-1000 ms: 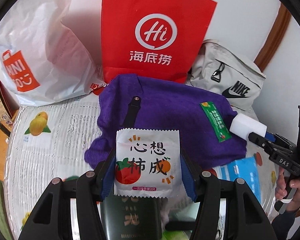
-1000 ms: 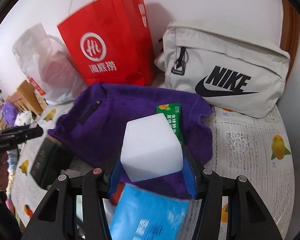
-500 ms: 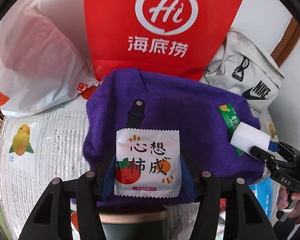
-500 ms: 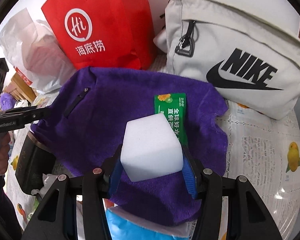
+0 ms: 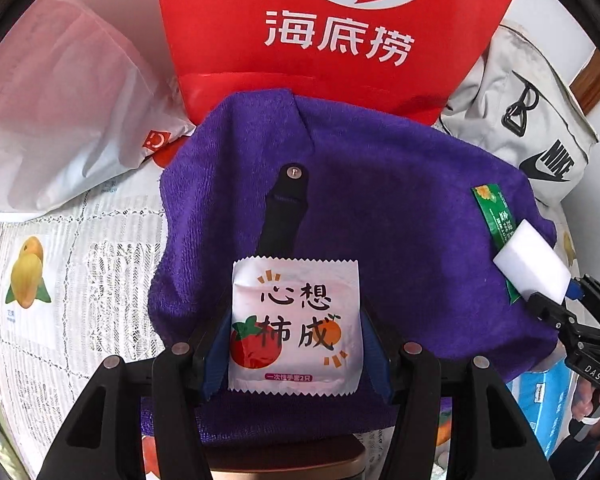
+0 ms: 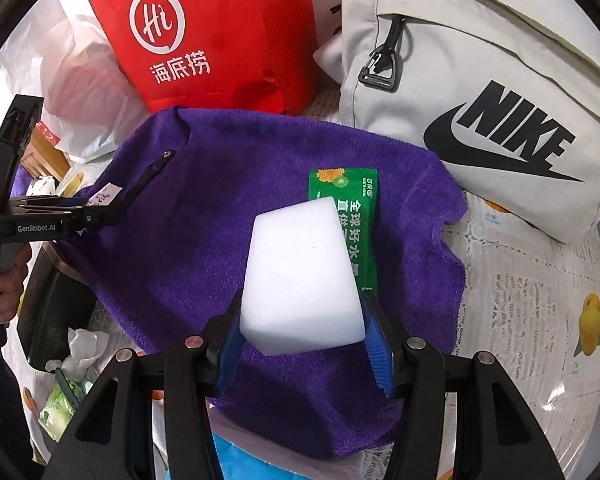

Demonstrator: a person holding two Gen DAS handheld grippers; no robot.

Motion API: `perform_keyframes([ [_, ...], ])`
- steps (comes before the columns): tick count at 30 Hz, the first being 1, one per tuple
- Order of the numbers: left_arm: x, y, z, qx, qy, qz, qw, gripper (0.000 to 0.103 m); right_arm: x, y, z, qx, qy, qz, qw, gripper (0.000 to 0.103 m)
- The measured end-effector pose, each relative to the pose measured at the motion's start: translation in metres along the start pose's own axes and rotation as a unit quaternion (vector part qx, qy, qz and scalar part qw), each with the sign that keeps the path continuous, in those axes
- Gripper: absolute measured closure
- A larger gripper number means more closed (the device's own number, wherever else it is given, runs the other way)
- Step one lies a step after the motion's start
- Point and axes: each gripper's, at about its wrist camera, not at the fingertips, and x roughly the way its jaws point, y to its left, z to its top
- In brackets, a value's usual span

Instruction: Organize soft objects

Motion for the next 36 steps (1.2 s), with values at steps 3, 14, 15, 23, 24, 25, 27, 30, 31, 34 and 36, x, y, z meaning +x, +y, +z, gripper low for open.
perform_keyframes([
  [3, 0.002, -0.003, -0.002, 0.000, 0.004, 0.005, 1.0000, 0.047, -0.003, -0.002, -0.001, 0.002, -0.001, 0.001, 1.000, 0.047],
  [14, -0.010, -0.016, -0.009, 0.001, 0.003, 0.002, 1.0000, 0.028, -0.028, -0.001, -0.006, 0.011, -0.022, -0.009, 1.000, 0.034],
  [15, -0.014, -0.015, -0.010, 0.001, 0.001, 0.002, 1.0000, 0.028, -0.033, -0.001, -0.006, 0.014, -0.027, -0.010, 0.999, 0.034],
  [23, -0.059, -0.011, -0.031, -0.008, -0.031, 0.001, 0.9995, 0.028, -0.081, 0.021, -0.023, 0.014, -0.071, 0.008, 0.997, 0.034],
  [24, -0.065, -0.009, -0.033, -0.007, -0.037, 0.000, 0.9993, 0.028, -0.086, 0.027, -0.028, 0.012, -0.075, 0.011, 0.997, 0.034],
  [25, -0.072, -0.008, -0.038, -0.006, -0.042, -0.001, 0.9991, 0.028, -0.090, 0.032, -0.032, 0.009, -0.077, 0.015, 0.997, 0.034],
  [27, -0.087, -0.006, -0.049, -0.009, -0.052, -0.004, 0.9986, 0.028, -0.097, 0.044, -0.043, -0.001, -0.080, 0.024, 0.997, 0.034],
  [30, -0.105, -0.003, -0.067, -0.011, -0.065, -0.007, 0.9978, 0.028, -0.101, 0.066, -0.061, -0.020, -0.072, 0.036, 0.997, 0.034],
  [31, -0.109, -0.002, -0.073, -0.011, -0.069, -0.006, 0.9976, 0.028, -0.099, 0.072, -0.065, -0.025, -0.068, 0.038, 0.997, 0.035],
  [34, -0.121, 0.002, -0.094, -0.016, -0.079, 0.004, 0.9967, 0.028, -0.091, 0.094, -0.080, -0.041, -0.056, 0.052, 0.996, 0.035],
  [36, -0.124, 0.006, -0.109, -0.020, -0.080, 0.001, 0.9966, 0.028, -0.082, 0.107, -0.089, -0.053, -0.041, 0.050, 0.997, 0.035],
])
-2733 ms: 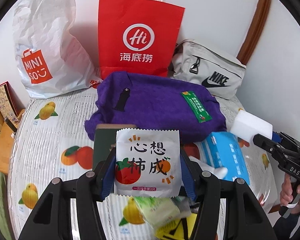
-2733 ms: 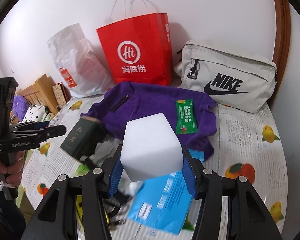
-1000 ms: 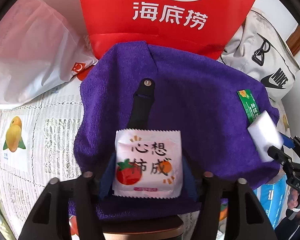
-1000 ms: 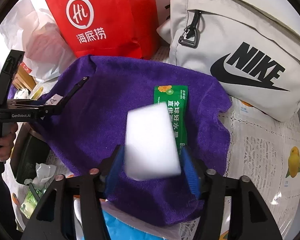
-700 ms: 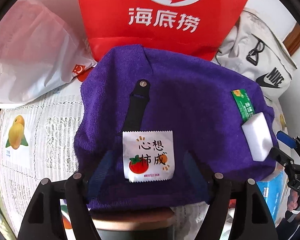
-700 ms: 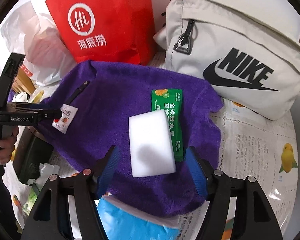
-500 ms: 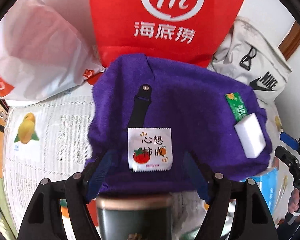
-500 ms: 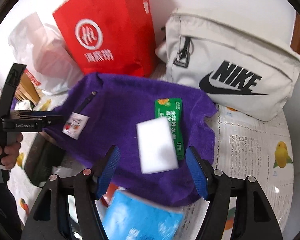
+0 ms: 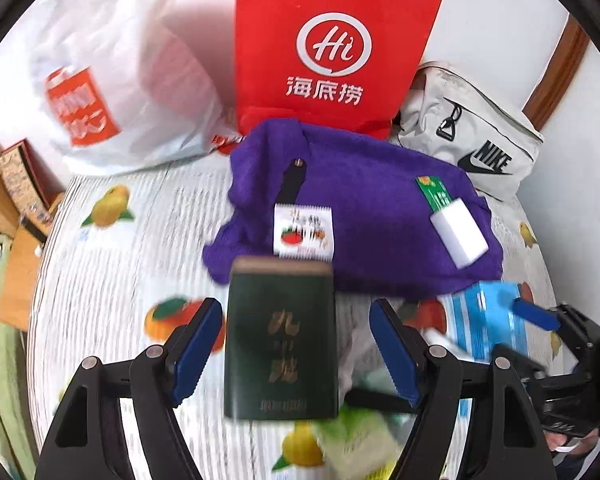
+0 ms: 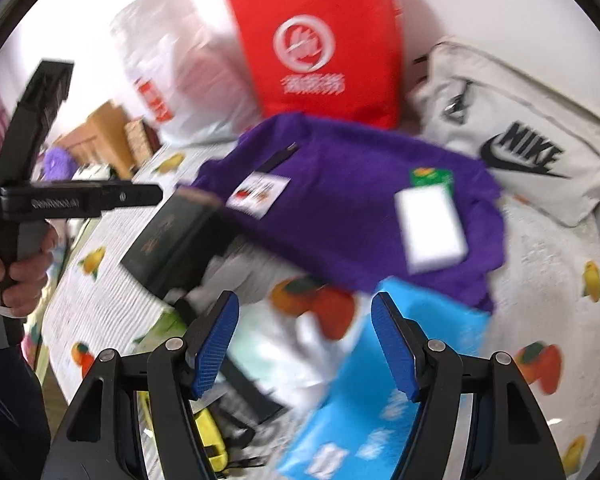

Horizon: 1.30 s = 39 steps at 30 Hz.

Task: Organize soft objects
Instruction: 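Grasp the mint-green glove with the right tool while the left tool reaches down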

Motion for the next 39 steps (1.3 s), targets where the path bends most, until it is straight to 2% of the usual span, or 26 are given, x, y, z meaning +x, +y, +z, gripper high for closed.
perform_keyframes([
  [7, -0.013, 0.023, -0.052, -0.027, -0.002, -0.016, 0.9995, 0.028, 0.025, 0.027, -0.017, -0.019, 0.037, 0.011, 0.999, 0.035],
  [16, 0.002, 0.043, -0.094, -0.052, 0.012, -0.037, 0.9979, 0.028, 0.072, 0.038, -0.012, -0.039, 0.087, -0.033, 0.995, 0.035],
  [18, 0.005, 0.047, -0.097, -0.053, 0.015, -0.039, 0.9977, 0.028, 0.072, 0.041, -0.015, -0.051, 0.079, -0.045, 0.995, 0.036],
  [19, 0.006, 0.048, -0.098, -0.053, 0.017, -0.040, 0.9977, 0.028, 0.071, 0.042, -0.016, -0.055, 0.078, -0.043, 0.994, 0.047],
  [20, 0.007, 0.048, -0.098, -0.054, 0.017, -0.041, 0.9976, 0.028, 0.070, 0.042, -0.017, -0.053, 0.083, -0.039, 0.994, 0.071],
  [21, 0.008, 0.049, -0.099, -0.056, 0.018, -0.042, 0.9974, 0.028, 0.069, 0.041, -0.017, -0.048, 0.086, -0.032, 0.995, 0.078],
  [22, 0.009, 0.050, -0.099, -0.059, 0.019, -0.044, 0.9971, 0.028, 0.066, 0.040, -0.018, -0.042, 0.084, -0.025, 0.995, 0.085],
  [24, 0.010, 0.048, -0.101, -0.060, 0.019, -0.048, 0.9969, 0.028, 0.059, 0.039, -0.020, -0.041, 0.075, -0.020, 0.996, 0.090],
  [30, 0.012, 0.032, -0.107, -0.049, 0.023, -0.061, 0.9966, 0.028, 0.025, 0.039, -0.026, -0.030, 0.026, 0.005, 0.999, 0.092],
  [35, 0.012, 0.008, -0.110, -0.040, 0.026, -0.084, 0.9953, 0.027, -0.006, 0.041, -0.027, -0.027, -0.013, 0.002, 1.000, 0.093],
  [39, 0.023, -0.017, -0.112, -0.023, 0.046, -0.074, 0.9959, 0.025, -0.031, 0.039, -0.029, -0.015, -0.041, 0.009, 0.999, 0.093],
])
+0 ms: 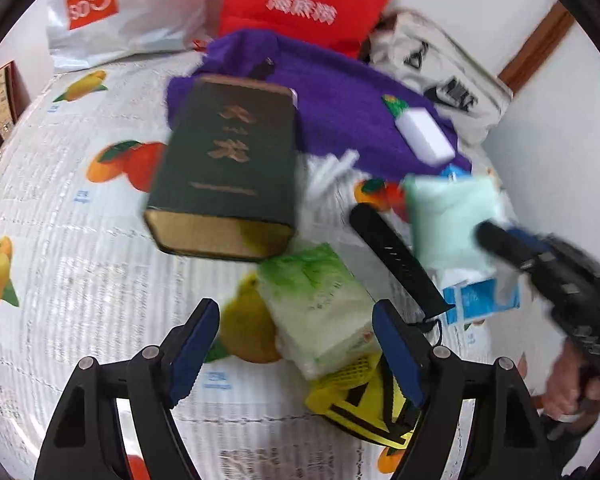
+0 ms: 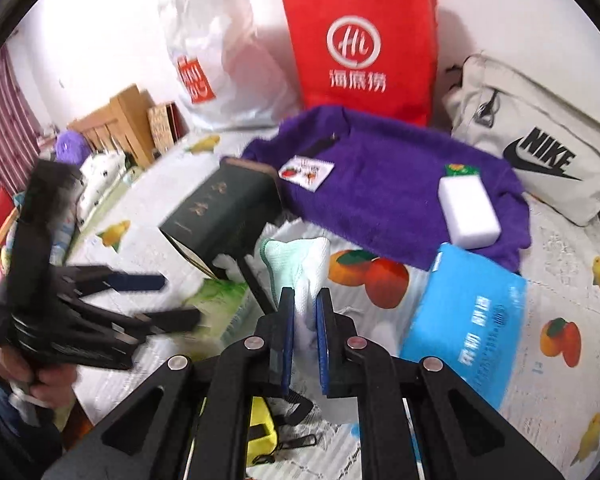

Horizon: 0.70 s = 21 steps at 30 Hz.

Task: Organize soft objects
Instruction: 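Grasp the mint-green glove with the right tool while the left tool reaches down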

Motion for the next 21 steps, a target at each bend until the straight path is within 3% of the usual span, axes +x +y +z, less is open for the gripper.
perform_keyframes([
  [11, 0.027, -0.020, 0.001, -0.007, 0.022, 0.035, 0.9991, 0.025, -0.033, -0.007, -0.015, 0.020, -0.026, 0.002, 0.999, 0.093],
  [15, 0.022, -0.026, -0.004, 0.015, 0.014, 0.039, 0.9990, 0.042, -0.043, -0.012, -0.020, 0.033, -0.036, 0.005, 0.999, 0.093],
  [19, 0.013, -0.028, -0.009, 0.029, 0.009, 0.059, 0.9978, 0.042, -0.048, -0.016, -0.026, 0.043, -0.040, 0.008, 0.998, 0.093],
  [21, 0.011, -0.030, -0.008, 0.031, 0.010, 0.065, 0.9973, 0.037, -0.049, -0.017, -0.029, 0.048, -0.039, 0.012, 0.998, 0.093],
])
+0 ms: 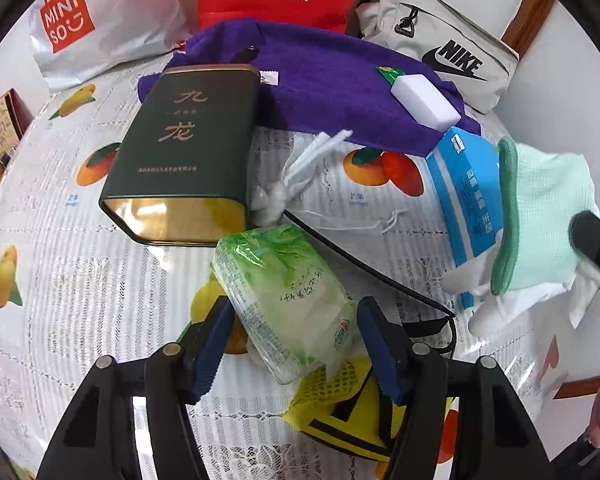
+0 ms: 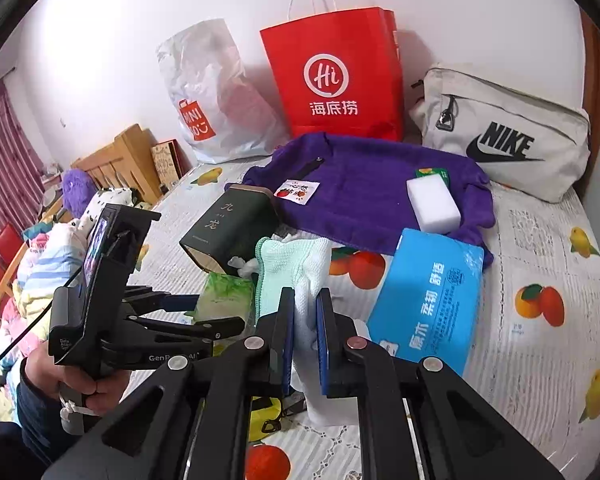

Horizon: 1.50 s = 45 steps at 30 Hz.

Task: Organize soft objects
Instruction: 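Grasp the light green tissue pack with the left tool while the right tool holds the glove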

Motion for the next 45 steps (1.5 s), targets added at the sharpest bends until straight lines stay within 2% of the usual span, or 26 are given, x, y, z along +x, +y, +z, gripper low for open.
perform_keyframes([
  [4, 0.002, -0.012, 0.005, 0.013, 0.004, 0.010, 0.9999, 0.025, -0.002, -0.002, -0.004, 0.001, 0.001, 0.003, 1.000, 0.093],
  [7, 0.013, -0.020, 0.006, 0.018, 0.019, 0.034, 0.9991, 0.024, -0.004, -0.005, -0.007, 0.005, 0.000, 0.006, 1.000, 0.093],
  [10, 0.017, -0.016, 0.004, 0.010, 0.019, 0.034, 0.9992, 0.024, -0.005, -0.007, -0.009, 0.006, 0.002, 0.006, 1.000, 0.093],
  [12, 0.012, -0.010, 0.002, 0.004, 0.010, 0.025, 0.9996, 0.037, -0.005, -0.008, -0.011, 0.009, 0.003, 0.004, 1.000, 0.093],
  [15, 0.000, -0.003, -0.001, 0.002, -0.001, 0.008, 1.0000, 0.038, -0.005, -0.009, -0.011, 0.011, 0.003, 0.006, 1.000, 0.093],
  [21, -0.032, 0.001, -0.008, 0.011, -0.026, 0.004, 0.9996, 0.039, -0.011, -0.007, -0.009, 0.010, -0.001, 0.002, 1.000, 0.093],
  [27, -0.059, 0.005, -0.008, 0.005, -0.052, -0.037, 0.9980, 0.039, -0.019, -0.007, -0.006, 0.015, -0.008, 0.002, 1.000, 0.093],
  [36, -0.081, 0.004, -0.002, 0.004, -0.076, -0.042, 0.9962, 0.039, -0.023, -0.001, 0.004, 0.007, -0.012, 0.003, 1.000, 0.093],
  [45, -0.090, 0.009, 0.025, 0.005, -0.096, -0.041, 0.9945, 0.039, -0.023, -0.011, 0.027, 0.011, -0.017, -0.006, 1.000, 0.093],
])
